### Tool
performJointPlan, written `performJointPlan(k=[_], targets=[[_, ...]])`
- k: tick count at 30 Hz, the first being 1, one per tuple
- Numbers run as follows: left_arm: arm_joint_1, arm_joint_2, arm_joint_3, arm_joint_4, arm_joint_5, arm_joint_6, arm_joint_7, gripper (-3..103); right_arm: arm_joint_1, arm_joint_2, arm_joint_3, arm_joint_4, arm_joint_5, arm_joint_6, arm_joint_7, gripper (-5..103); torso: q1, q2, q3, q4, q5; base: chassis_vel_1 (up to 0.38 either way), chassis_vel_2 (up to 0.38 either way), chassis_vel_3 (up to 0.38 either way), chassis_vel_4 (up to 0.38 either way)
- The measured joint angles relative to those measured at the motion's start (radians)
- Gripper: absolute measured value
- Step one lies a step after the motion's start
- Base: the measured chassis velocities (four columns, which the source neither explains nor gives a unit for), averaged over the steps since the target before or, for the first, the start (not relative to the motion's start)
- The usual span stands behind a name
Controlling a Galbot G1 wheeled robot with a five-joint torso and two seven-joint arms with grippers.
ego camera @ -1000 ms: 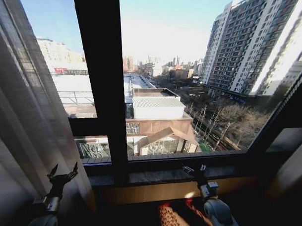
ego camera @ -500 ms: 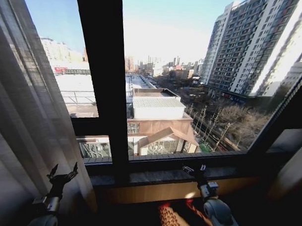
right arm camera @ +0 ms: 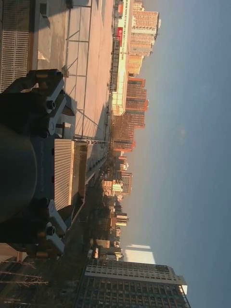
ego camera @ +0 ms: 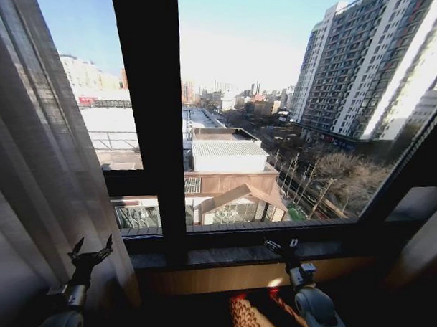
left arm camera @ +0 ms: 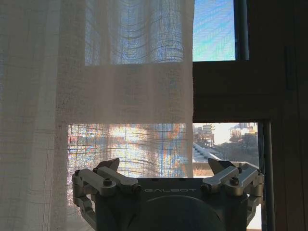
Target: Open the curtains by pulling them apart, changing their state from closed to fully open.
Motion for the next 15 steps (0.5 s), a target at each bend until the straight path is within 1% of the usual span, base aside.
performJointPlan(k=[15], targets=[[0.000, 0.000, 0.000, 0.000, 0.000, 0.000, 0.000, 100, 0.000, 0.000, 0.000, 0.000, 0.000, 0.000, 0.000, 100, 0.000, 0.000, 0.000, 0.0000, 0.0000, 0.000, 0.000, 0.000, 0.000]])
